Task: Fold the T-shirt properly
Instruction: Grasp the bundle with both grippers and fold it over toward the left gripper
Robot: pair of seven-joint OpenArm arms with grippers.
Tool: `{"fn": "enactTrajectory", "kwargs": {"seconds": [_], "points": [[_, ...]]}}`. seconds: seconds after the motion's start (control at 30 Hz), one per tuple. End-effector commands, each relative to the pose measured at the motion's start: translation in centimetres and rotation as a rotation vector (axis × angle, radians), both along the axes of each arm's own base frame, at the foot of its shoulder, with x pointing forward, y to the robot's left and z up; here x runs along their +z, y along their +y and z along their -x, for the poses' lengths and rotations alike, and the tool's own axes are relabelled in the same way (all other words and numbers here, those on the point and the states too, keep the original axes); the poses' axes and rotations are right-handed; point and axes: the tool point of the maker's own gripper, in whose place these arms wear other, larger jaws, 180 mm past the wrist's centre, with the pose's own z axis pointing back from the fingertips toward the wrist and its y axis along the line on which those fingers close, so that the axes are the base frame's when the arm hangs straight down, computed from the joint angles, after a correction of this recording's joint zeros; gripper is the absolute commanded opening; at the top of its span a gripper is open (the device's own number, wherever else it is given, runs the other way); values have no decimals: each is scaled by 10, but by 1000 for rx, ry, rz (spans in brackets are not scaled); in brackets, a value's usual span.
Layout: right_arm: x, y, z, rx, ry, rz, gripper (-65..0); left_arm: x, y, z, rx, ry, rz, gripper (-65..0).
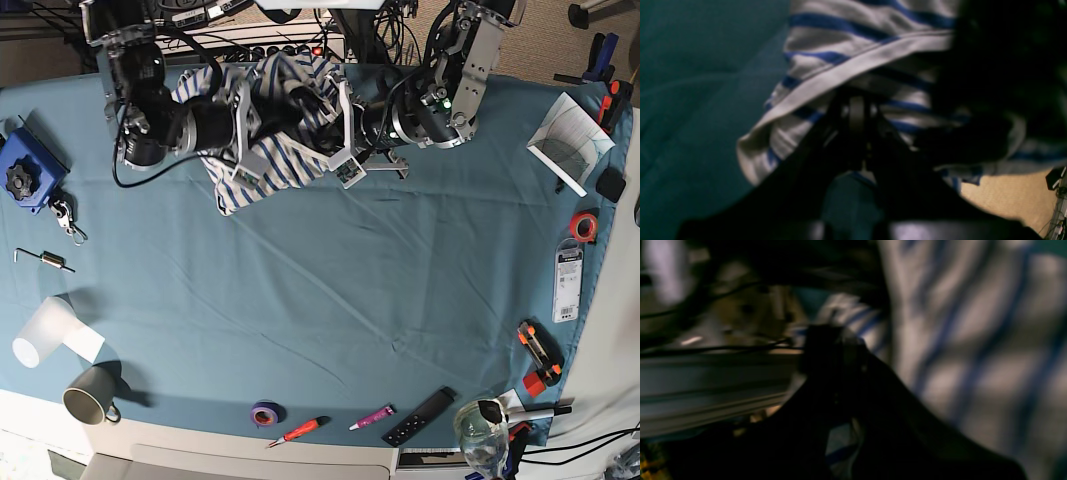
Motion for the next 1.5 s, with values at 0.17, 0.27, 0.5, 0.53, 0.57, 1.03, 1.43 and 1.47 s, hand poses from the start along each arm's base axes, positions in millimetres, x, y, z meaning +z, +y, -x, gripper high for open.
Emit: {"fn": "enactTrajectory", "kwargs": {"seconds": [0.17, 0.27, 0.5, 0.53, 0.57, 1.03, 1.43, 1.47], "points": [[28, -8, 7, 44, -38, -50, -650, 5, 0, -5, 6, -19, 2, -650], [43, -16, -4, 25, -111, -56, -650, 5, 0, -6, 6, -21, 1, -650], [95, -52, -45, -151, -262, -143, -650, 6, -1, -6, 7, -20, 4, -650], [98, -58, -49, -173, -279, -137, -650, 6, -1, -6, 7, -20, 4, -650], [100, -62, -52, -188, -290, -132, -650, 6, -1, -6, 7, -20, 4, -650], [62, -61, -38, -135, -239, 20, -650, 15, 2, -27, 60, -48, 0, -650], [-14, -73, -12, -37, -128, 326, -650, 29, 1, -46, 59, -107, 12, -650], [-17, -74, -12, -48, -117, 335, -650, 30, 1, -48, 60, -111, 13, -650]]}}
